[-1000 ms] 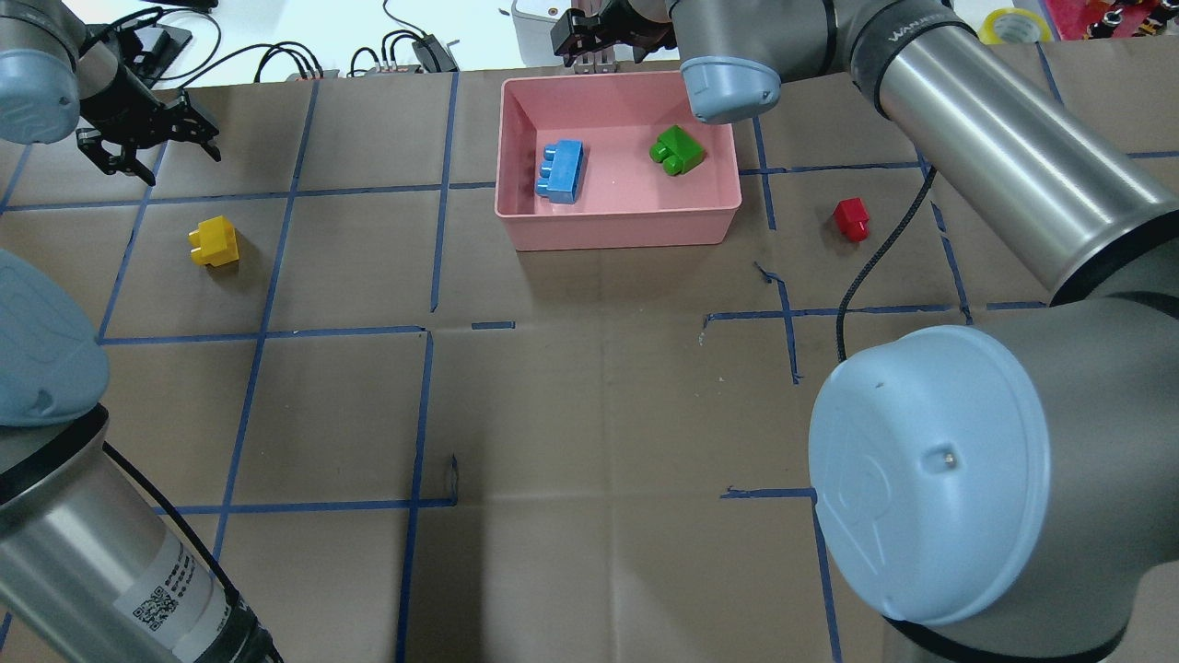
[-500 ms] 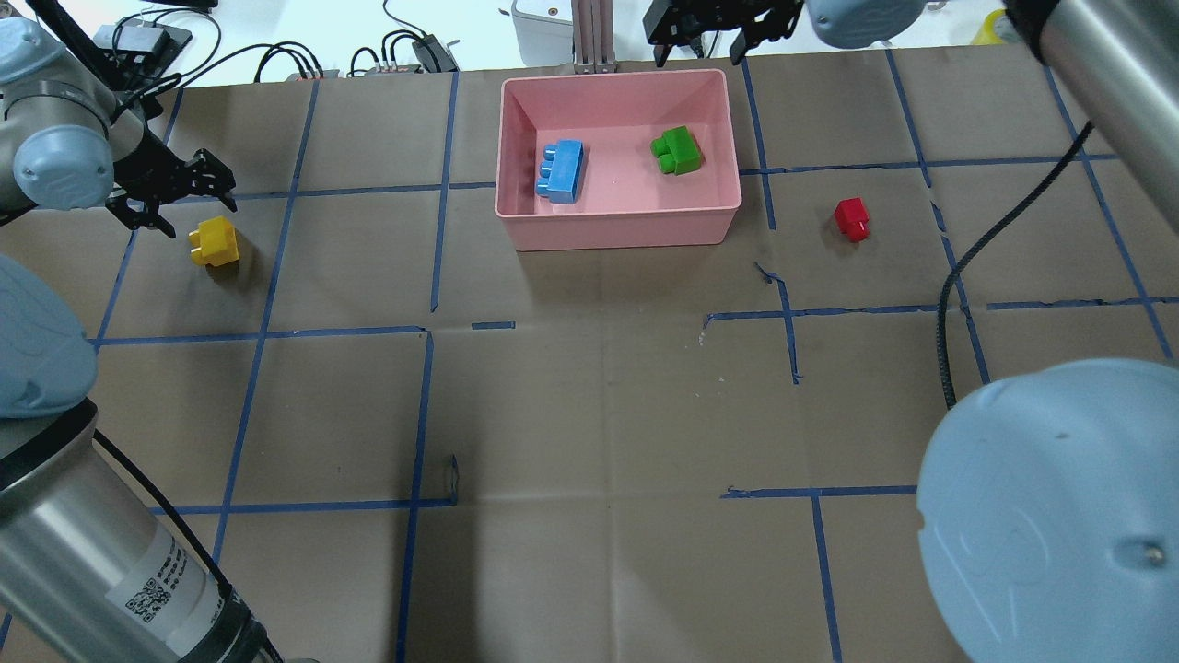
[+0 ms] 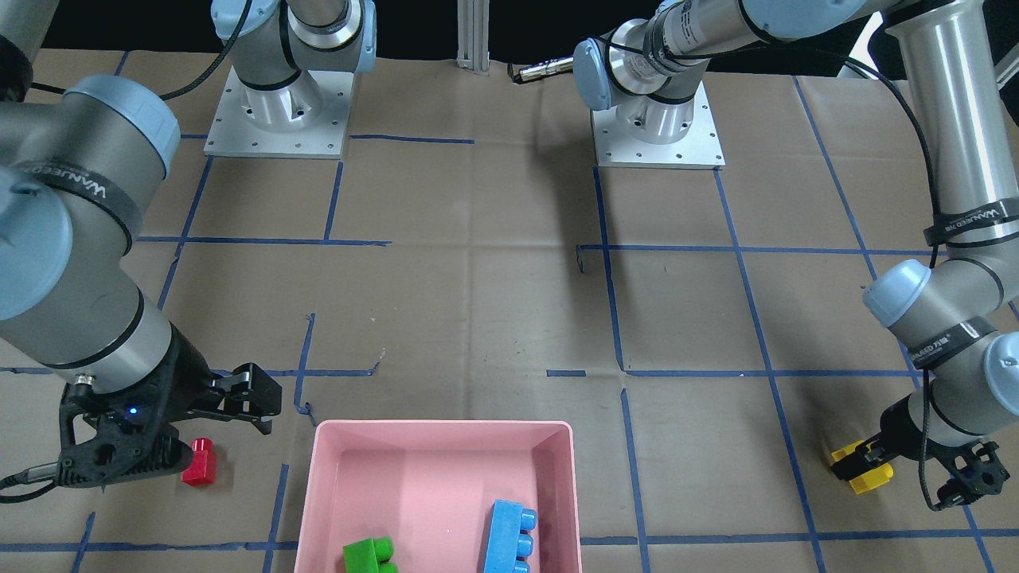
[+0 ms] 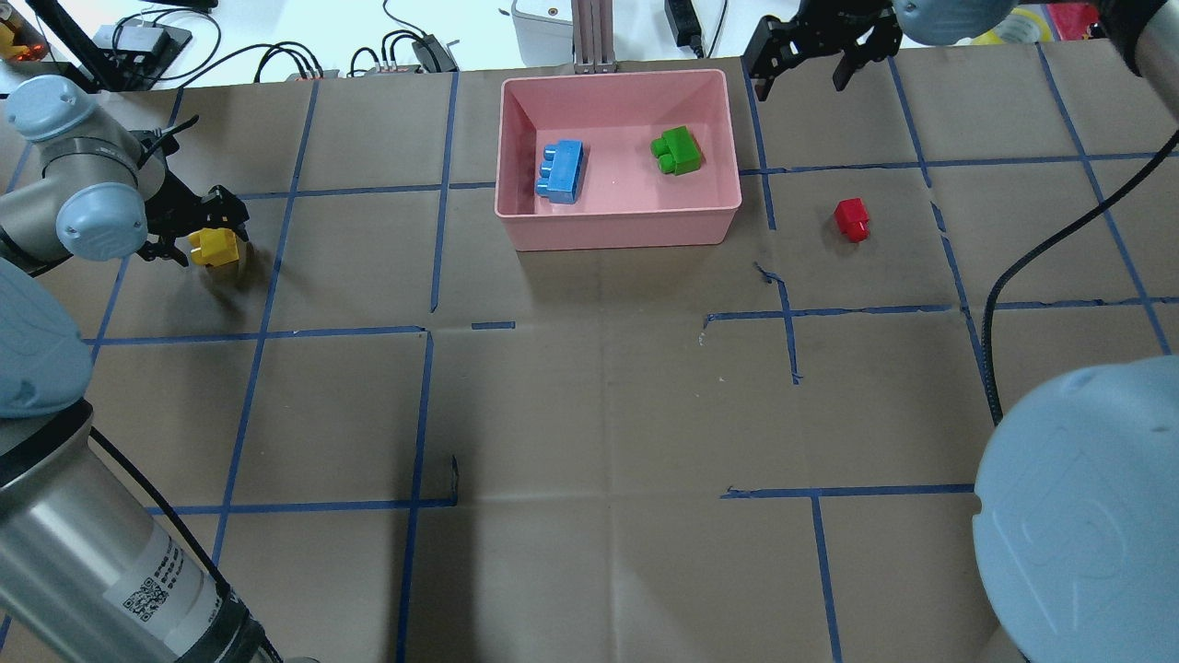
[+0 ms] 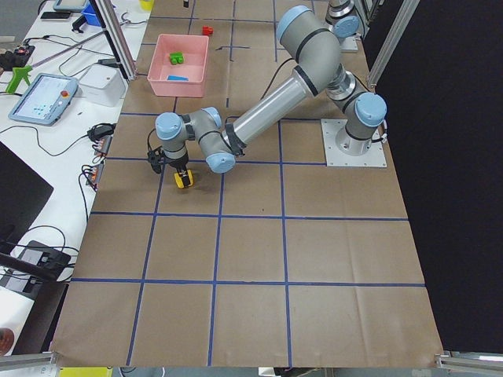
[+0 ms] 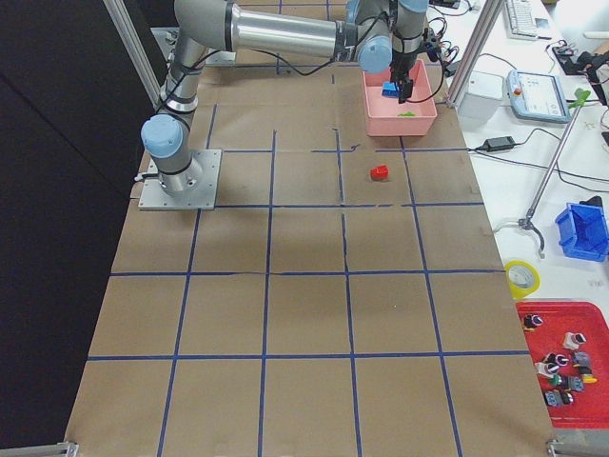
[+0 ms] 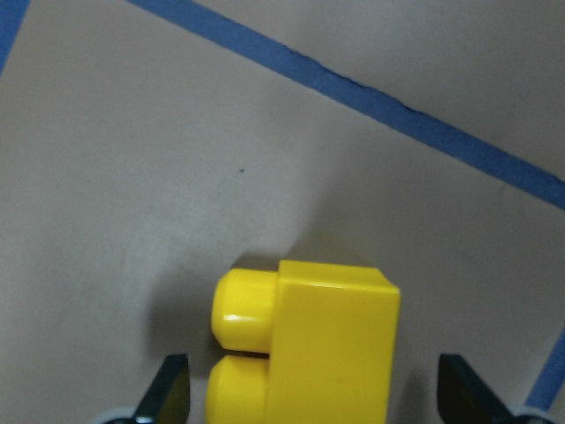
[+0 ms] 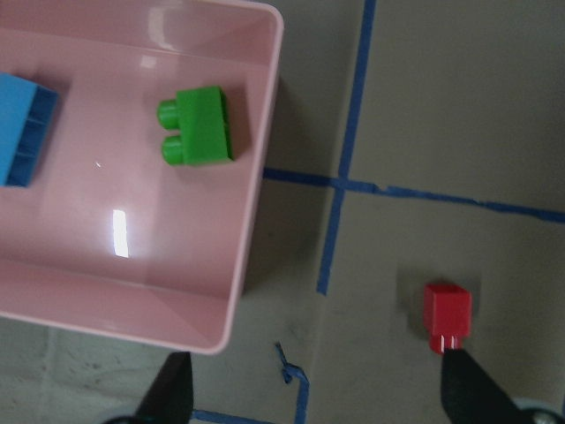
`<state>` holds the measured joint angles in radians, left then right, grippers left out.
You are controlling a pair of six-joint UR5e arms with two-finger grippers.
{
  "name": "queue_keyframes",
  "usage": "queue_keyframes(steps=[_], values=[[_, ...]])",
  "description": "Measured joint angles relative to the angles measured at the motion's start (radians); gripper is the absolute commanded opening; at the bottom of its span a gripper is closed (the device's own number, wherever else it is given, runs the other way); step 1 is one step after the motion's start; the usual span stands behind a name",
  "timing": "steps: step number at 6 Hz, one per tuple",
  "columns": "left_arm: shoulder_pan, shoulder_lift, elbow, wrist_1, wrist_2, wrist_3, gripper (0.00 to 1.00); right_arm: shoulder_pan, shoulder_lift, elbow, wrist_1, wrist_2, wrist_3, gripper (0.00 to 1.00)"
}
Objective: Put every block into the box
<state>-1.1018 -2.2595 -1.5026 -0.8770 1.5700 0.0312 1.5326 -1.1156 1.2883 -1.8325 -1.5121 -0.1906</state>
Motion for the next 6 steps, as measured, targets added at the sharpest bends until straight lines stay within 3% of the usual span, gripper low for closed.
queue_keyframes(steps=[1, 3, 4, 6], values=[[0.006, 0.0, 0.004, 0.005, 0.006, 0.01, 0.83, -0.036, -0.02, 0.108, -0.075, -0.015, -0.027, 0.99], [0.017, 0.0, 0.012, 0.007, 0.008, 0.028, 0.69, -0.1, -0.025, 0.333, -0.364, -0.008, -0.073, 0.99], [0.018, 0.0, 0.01, 0.007, 0.007, 0.03, 0.54, -0.116, -0.002, 0.396, -0.468, -0.005, -0.078, 0.99], [0.019, 0.001, 0.011, 0.006, 0.007, 0.031, 0.13, -0.144, 0.075, 0.426, -0.579, 0.0, -0.081, 0.99]])
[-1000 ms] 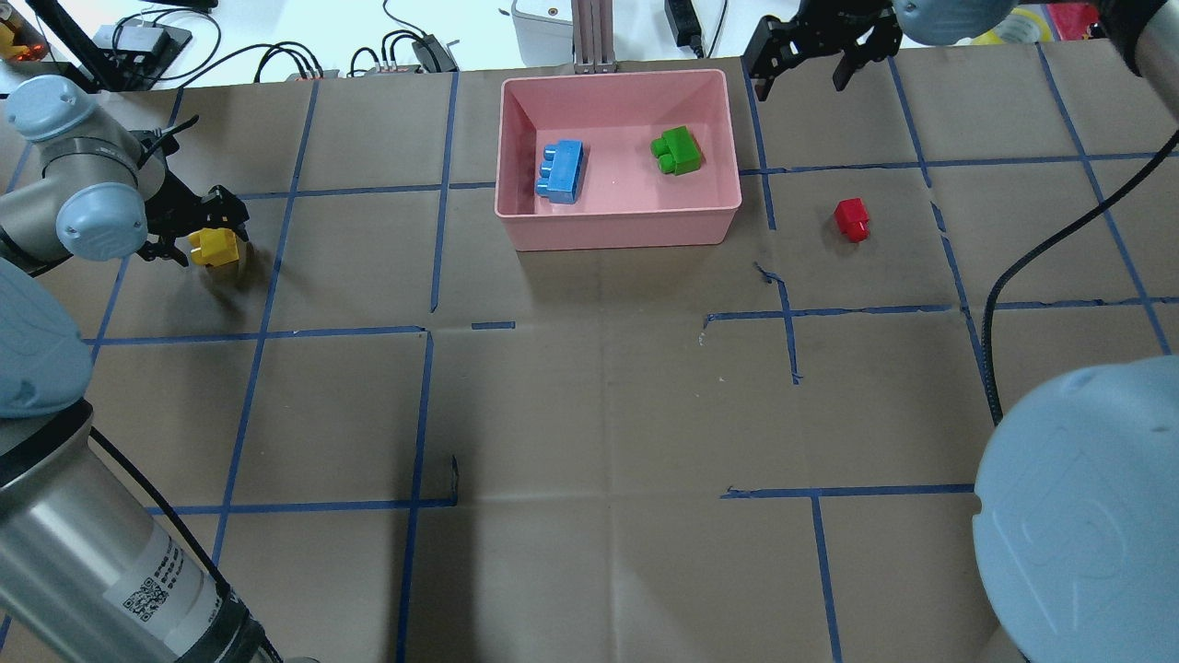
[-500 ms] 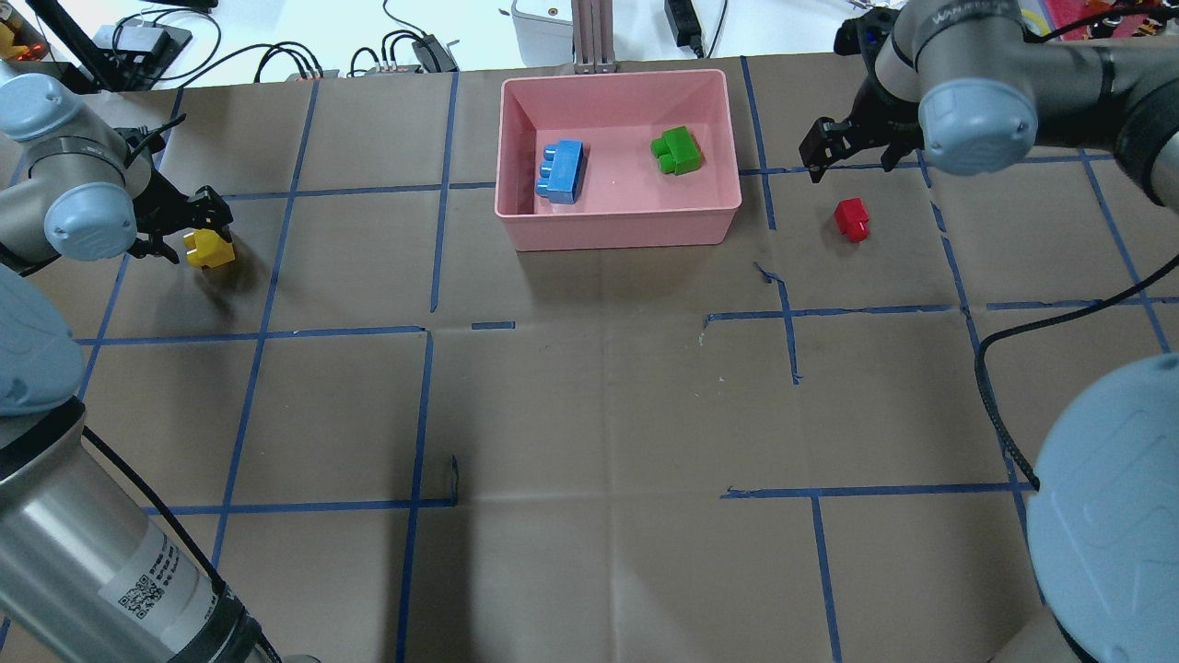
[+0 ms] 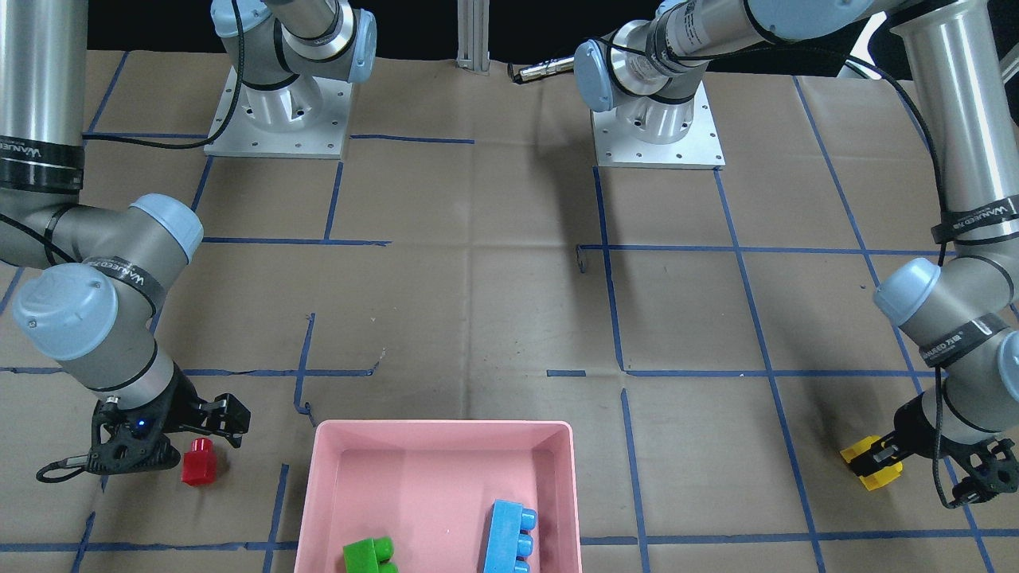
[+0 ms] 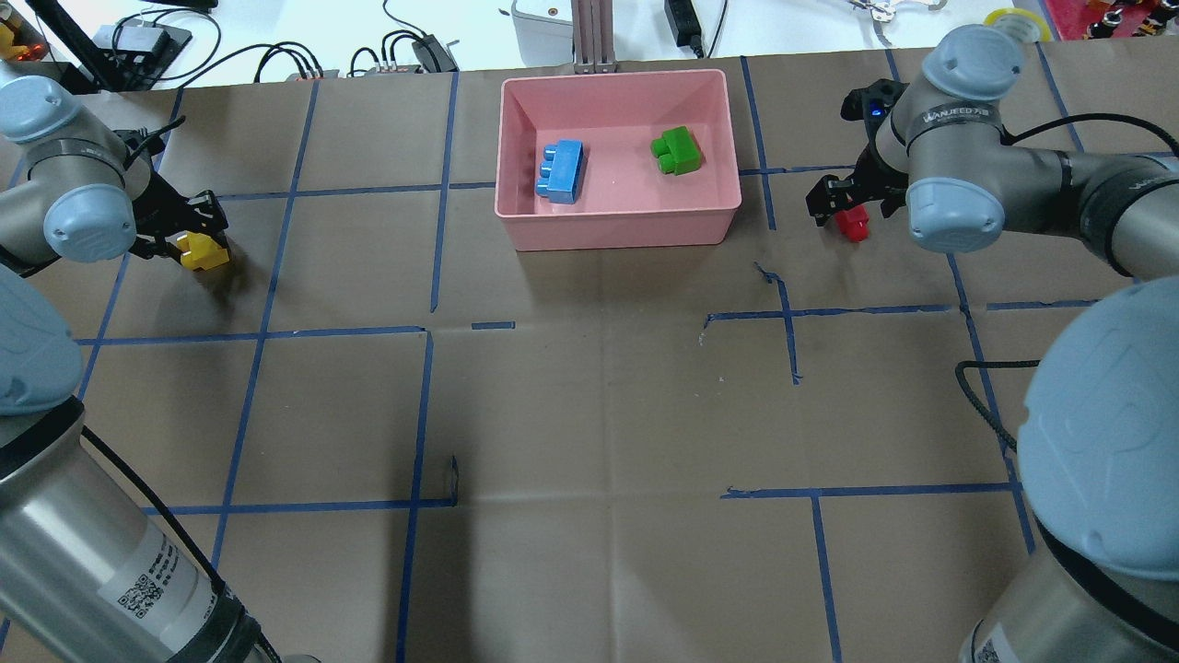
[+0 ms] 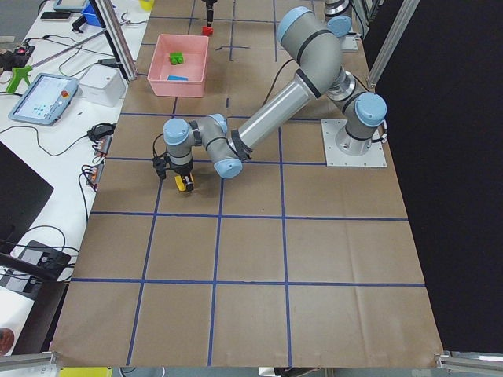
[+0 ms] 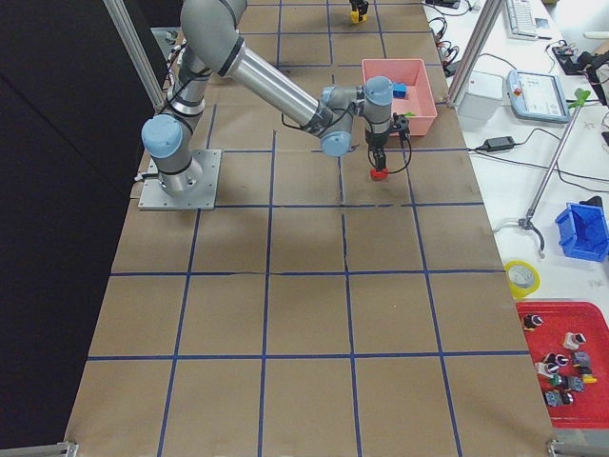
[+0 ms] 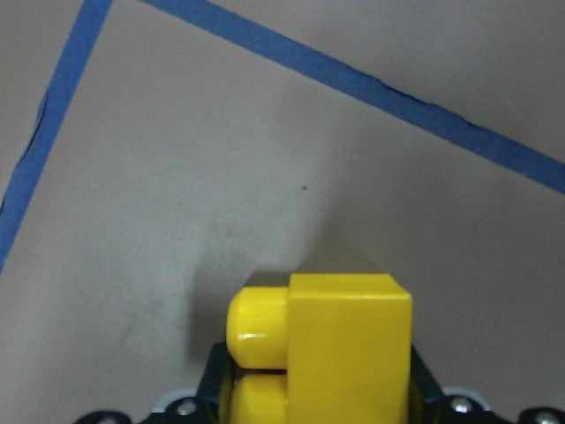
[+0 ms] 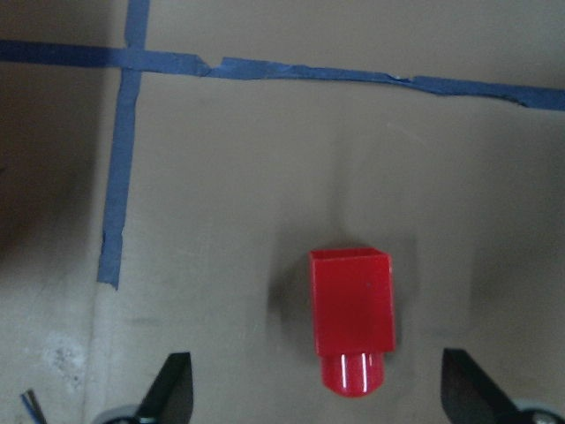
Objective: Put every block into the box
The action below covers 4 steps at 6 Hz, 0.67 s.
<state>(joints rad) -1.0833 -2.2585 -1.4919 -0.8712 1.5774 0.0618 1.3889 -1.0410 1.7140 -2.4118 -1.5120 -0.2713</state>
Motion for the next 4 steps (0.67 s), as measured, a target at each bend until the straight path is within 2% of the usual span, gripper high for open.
queue_keyframes(steps=[1, 3, 4], values=[[-0.001, 0.003, 0.006, -0.006, 0.001, 0.001, 0.05, -0.01, 0.029, -0.004, -0.03, 0.001, 0.0, 0.9], [-0.002, 0.03, 0.038, -0.028, 0.001, 0.034, 0.05, -0.015, 0.05, -0.017, -0.044, 0.002, 0.001, 0.59], [-0.005, 0.054, 0.09, -0.087, -0.004, 0.08, 0.05, -0.014, 0.049, -0.025, -0.044, 0.01, 0.005, 0.12]])
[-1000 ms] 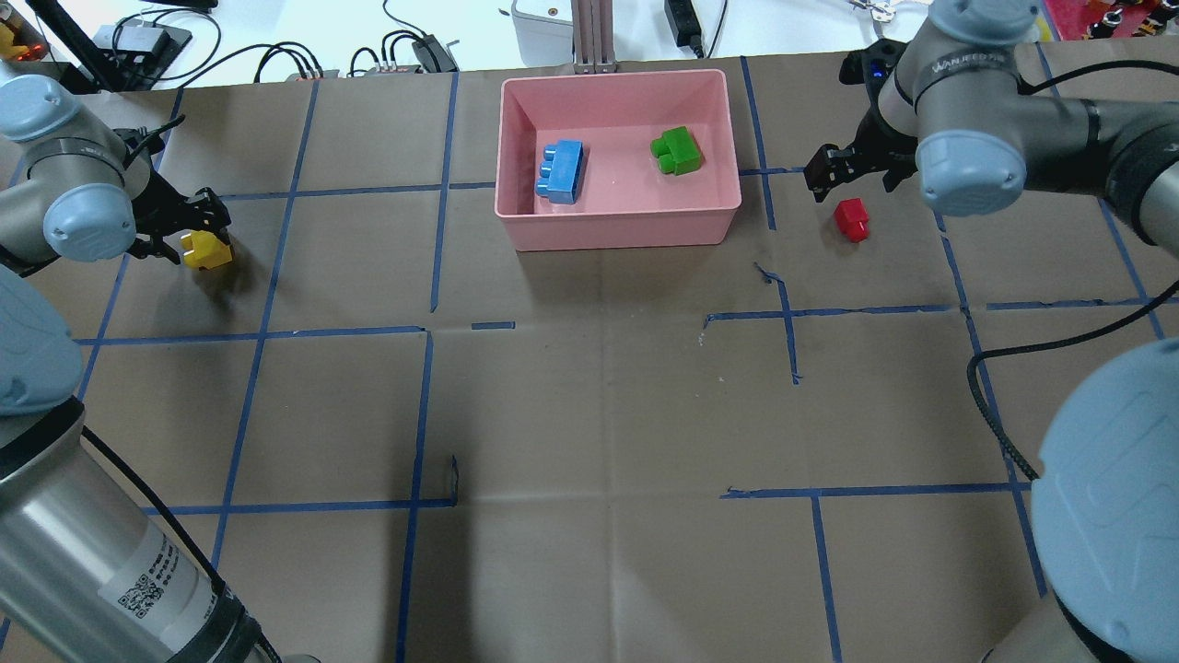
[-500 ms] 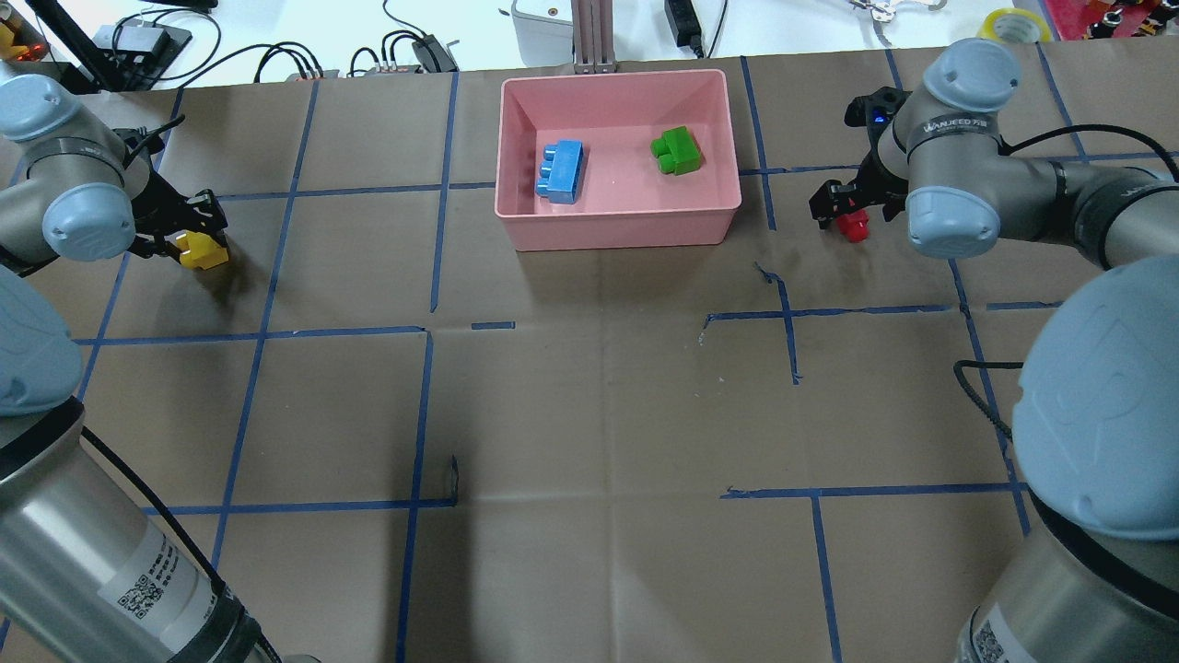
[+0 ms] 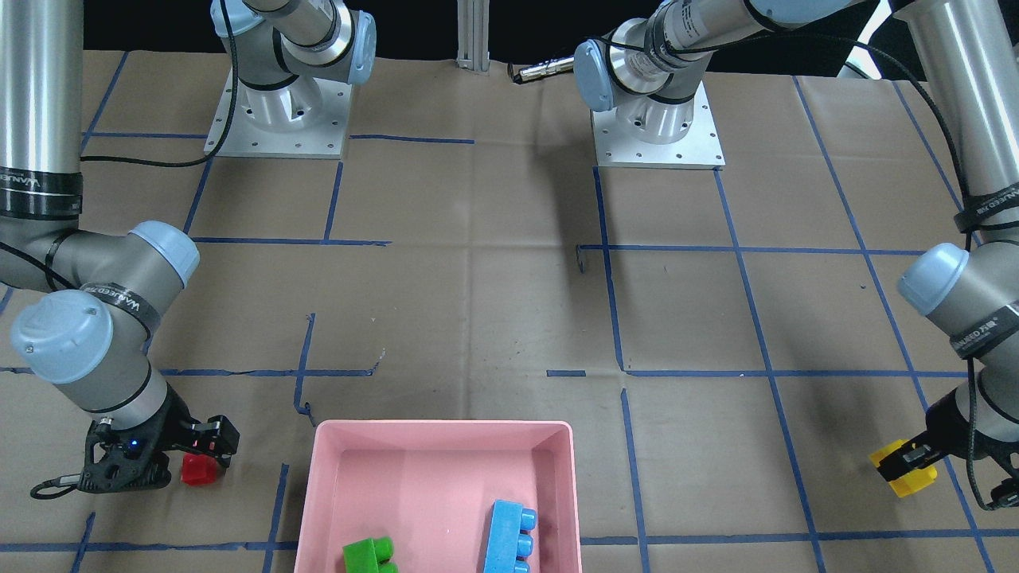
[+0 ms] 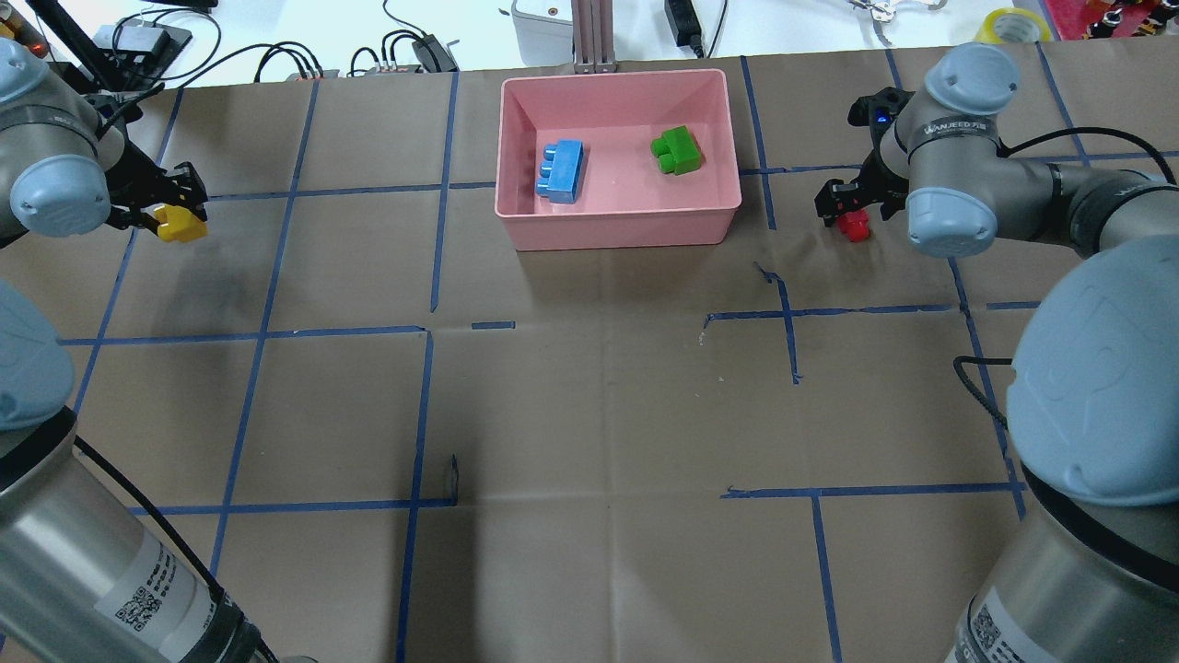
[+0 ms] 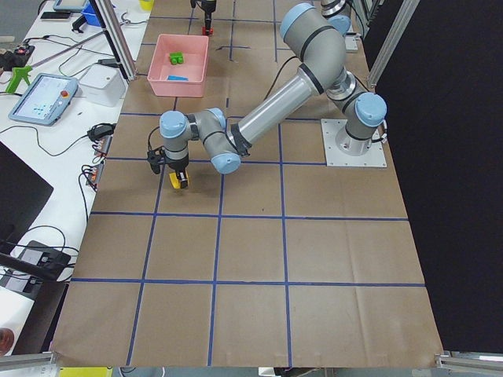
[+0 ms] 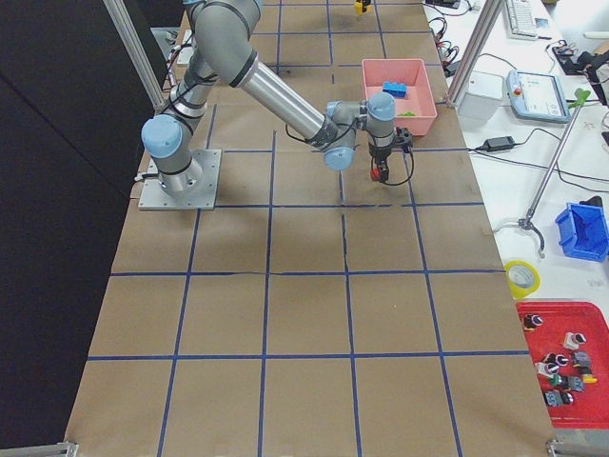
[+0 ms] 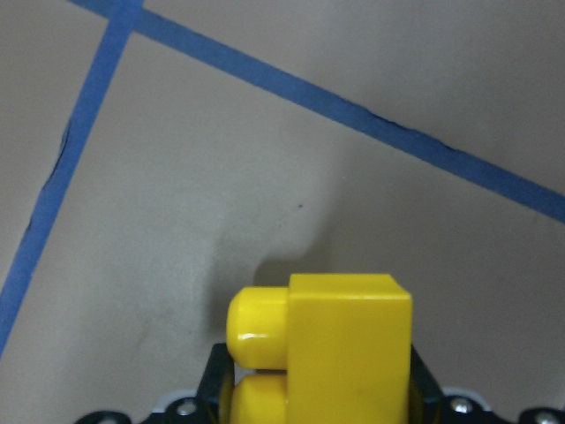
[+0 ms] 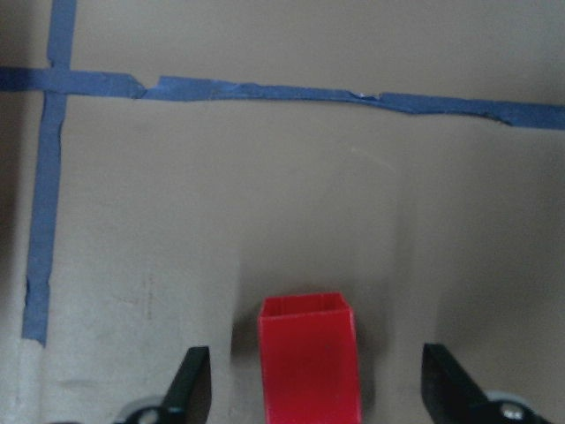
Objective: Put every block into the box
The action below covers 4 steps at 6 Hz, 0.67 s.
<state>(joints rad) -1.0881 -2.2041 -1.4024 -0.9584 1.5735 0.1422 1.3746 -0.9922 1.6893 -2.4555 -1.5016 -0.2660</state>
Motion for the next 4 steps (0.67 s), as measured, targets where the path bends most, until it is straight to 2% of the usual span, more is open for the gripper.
queue_keyframes(steps=[1, 3, 4], values=[[-0.005, 0.021, 0.085, -0.124, -0.007, 0.036, 0.05, 0.001, -0.001, -0.002, 0.003, 0.014, 0.004, 0.06], [-0.049, 0.044, 0.316, -0.446, -0.048, 0.053, 0.05, 0.003, -0.006, -0.004, 0.008, 0.021, 0.006, 0.06], [-0.115, 0.043, 0.408, -0.545, -0.061, 0.048, 0.05, 0.002, -0.015, -0.02, 0.016, 0.02, 0.006, 0.05]])
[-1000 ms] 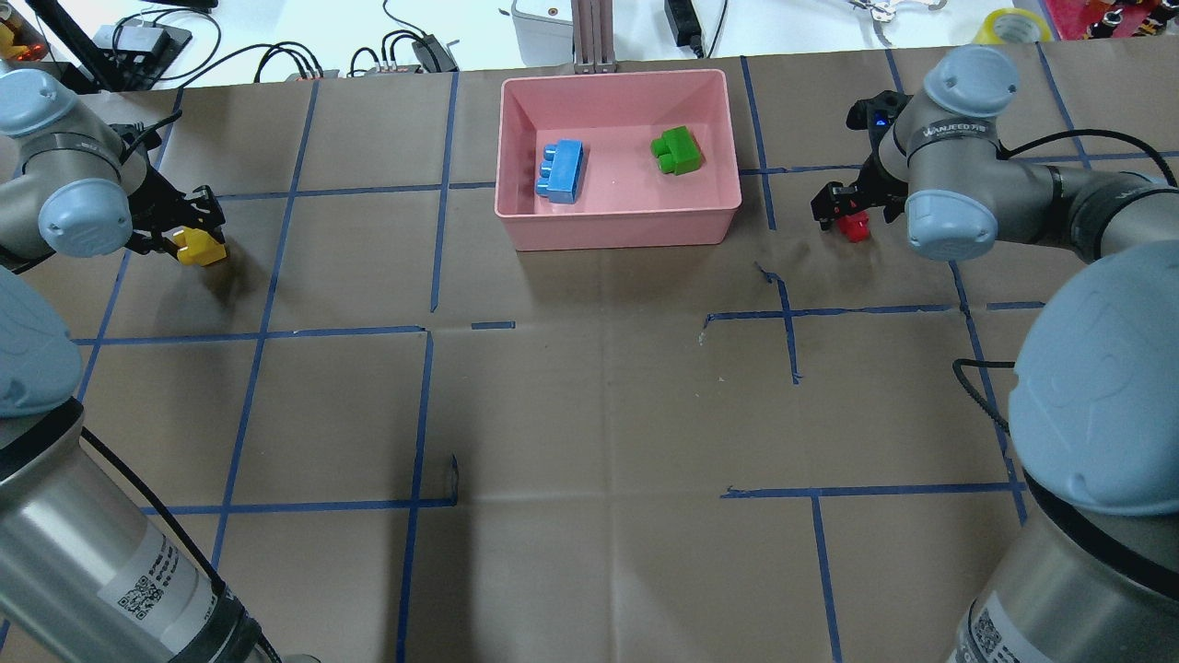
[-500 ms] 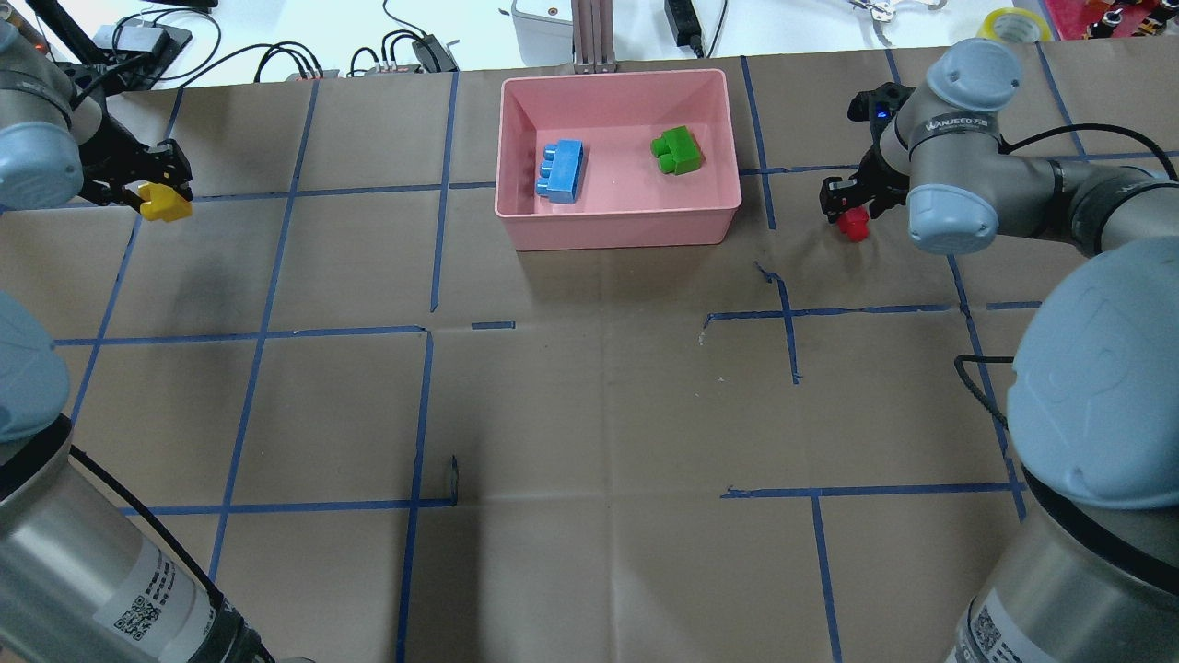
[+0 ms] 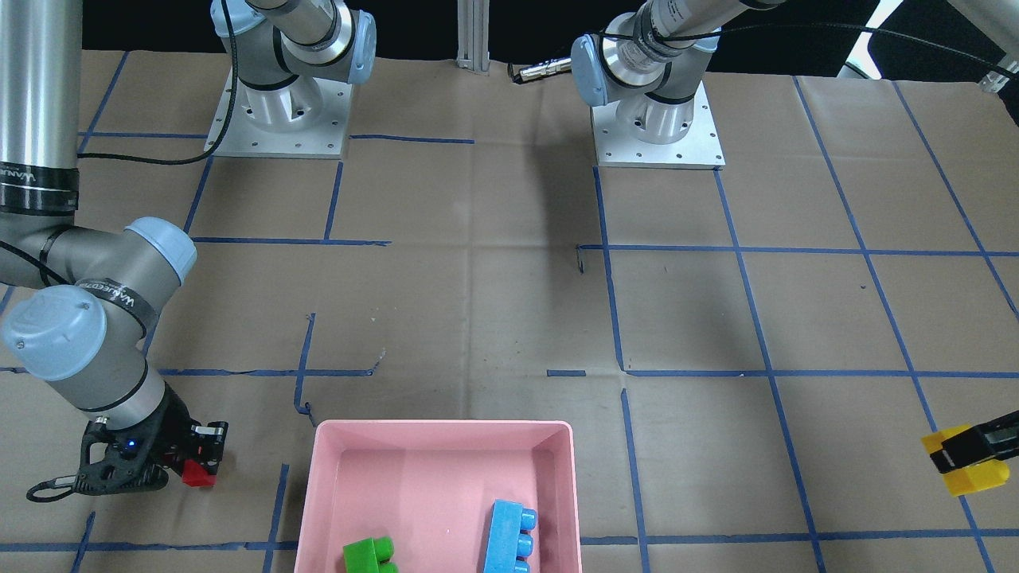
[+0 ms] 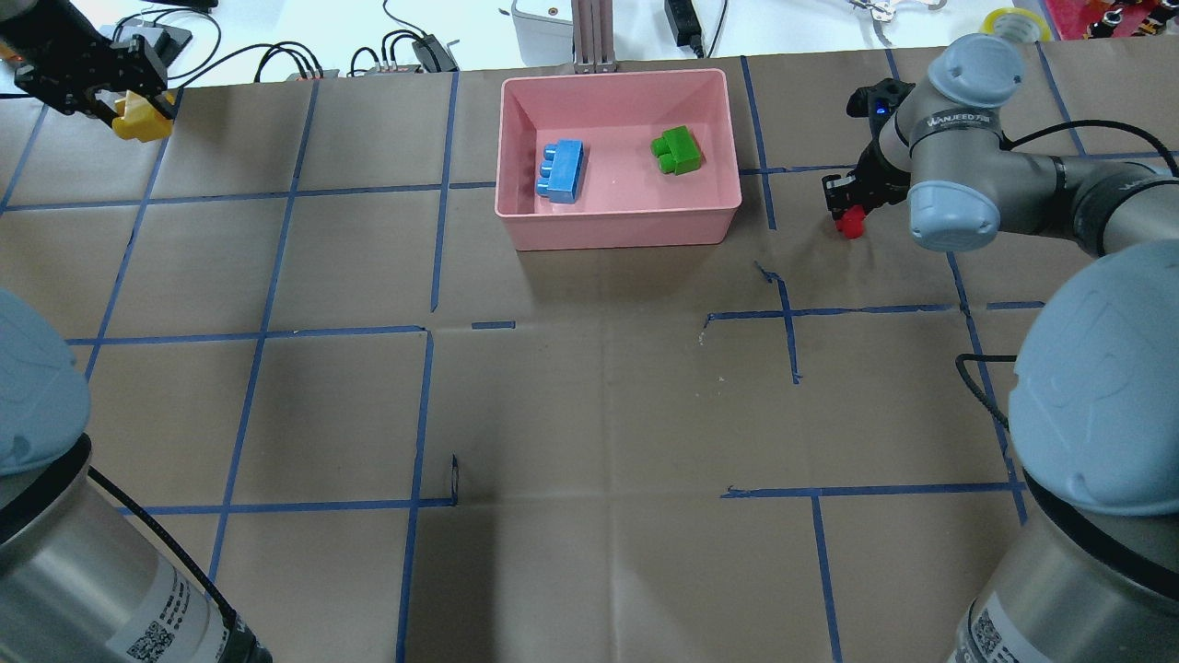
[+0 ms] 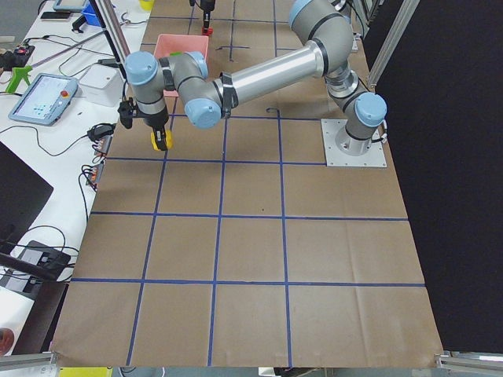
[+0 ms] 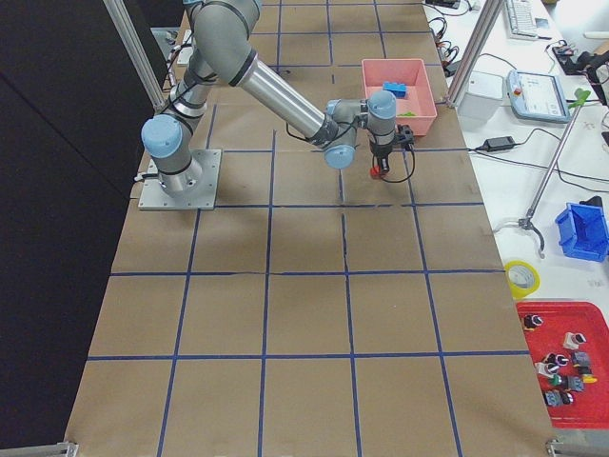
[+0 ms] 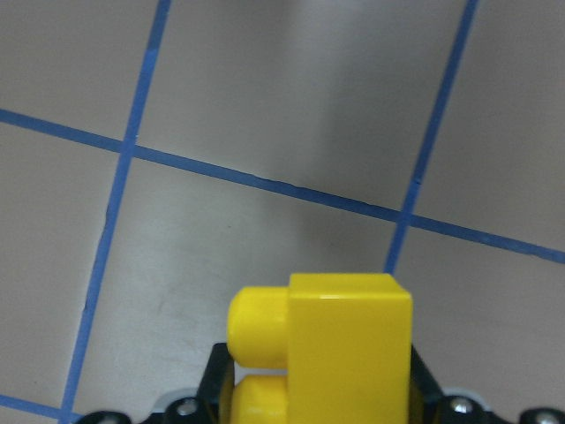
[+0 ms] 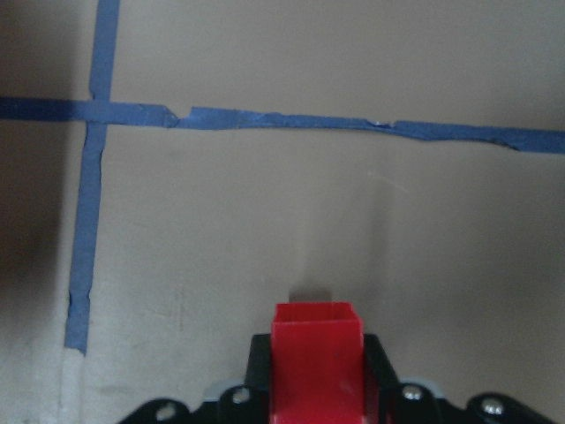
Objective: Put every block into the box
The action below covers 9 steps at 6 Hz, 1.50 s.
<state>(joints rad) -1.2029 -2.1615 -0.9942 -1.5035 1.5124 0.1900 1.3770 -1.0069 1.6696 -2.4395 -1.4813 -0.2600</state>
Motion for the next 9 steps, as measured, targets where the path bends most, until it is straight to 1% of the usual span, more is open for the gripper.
queue_keyframes(steps=[1, 2, 3, 5, 6, 7, 8, 9], values=[[-0.099, -0.004, 0.051, -0.044, -0.002, -0.019, 0.05, 0.0, -0.017, -0.054, 0.066, -0.001, 0.0, 0.04], [-0.214, -0.012, 0.071, -0.055, -0.004, -0.078, 0.05, 0.001, -0.035, -0.137, 0.198, -0.002, 0.0, 0.04], [-0.325, -0.026, 0.08, -0.048, -0.007, -0.177, 0.05, 0.001, -0.052, -0.201, 0.305, -0.001, -0.005, 0.04], [-0.513, -0.097, 0.098, 0.003, -0.002, -0.362, 0.05, 0.002, -0.111, -0.237, 0.432, -0.007, -0.011, 0.03], [-0.563, -0.157, 0.094, 0.076, 0.004, -0.406, 0.05, 0.002, -0.138, -0.244, 0.485, -0.011, -0.011, 0.03], [-0.584, -0.217, 0.087, 0.151, 0.007, -0.421, 0.21, 0.004, -0.155, -0.246, 0.504, -0.011, -0.011, 0.03], [-0.59, -0.248, 0.083, 0.19, 0.01, -0.42, 0.98, 0.006, -0.165, -0.253, 0.507, -0.011, -0.011, 0.03], [-0.591, -0.258, 0.08, 0.253, 0.042, -0.416, 0.99, 0.008, -0.169, -0.264, 0.507, -0.01, -0.011, 0.03]])
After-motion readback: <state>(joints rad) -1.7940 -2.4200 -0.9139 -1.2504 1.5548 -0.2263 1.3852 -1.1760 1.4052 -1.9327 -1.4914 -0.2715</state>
